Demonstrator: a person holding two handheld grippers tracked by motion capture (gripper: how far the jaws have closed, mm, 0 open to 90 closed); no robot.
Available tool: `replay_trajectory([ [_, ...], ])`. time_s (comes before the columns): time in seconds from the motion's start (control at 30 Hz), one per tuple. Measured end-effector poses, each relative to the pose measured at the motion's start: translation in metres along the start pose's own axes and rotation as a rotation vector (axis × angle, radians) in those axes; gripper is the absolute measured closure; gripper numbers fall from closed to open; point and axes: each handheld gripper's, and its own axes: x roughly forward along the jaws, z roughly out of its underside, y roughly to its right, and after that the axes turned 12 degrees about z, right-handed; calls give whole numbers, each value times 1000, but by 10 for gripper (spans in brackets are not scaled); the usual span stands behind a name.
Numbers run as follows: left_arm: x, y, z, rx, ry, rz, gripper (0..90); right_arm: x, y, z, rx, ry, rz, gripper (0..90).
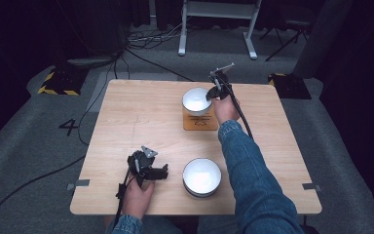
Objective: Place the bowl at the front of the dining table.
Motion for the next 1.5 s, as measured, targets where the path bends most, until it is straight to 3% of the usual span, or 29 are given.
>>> replay_trajectory([
  [0.6, 0, 0, 0, -3, 0, 2, 42, 34, 0, 10, 9, -44, 6, 819],
  [0.83, 0, 0, 0, -2, 0, 2, 42, 39, 2, 15, 10, -53, 17, 819],
  [0.93, 0, 0, 0, 0, 0, 0, 42, 40, 2, 16, 26, -47, -2, 819],
  [1.2, 0, 0, 0, 0, -1, 0, 41, 39, 3, 17, 2, -51, 10, 814],
  [1.37, 0, 0, 0, -1, 0, 0, 41, 40, 1, 19, -49, -51, 64, 724],
  [1.5, 0, 0, 0, -2, 0, 4, 42, 37, 3, 19, -12, -27, 38, 644],
])
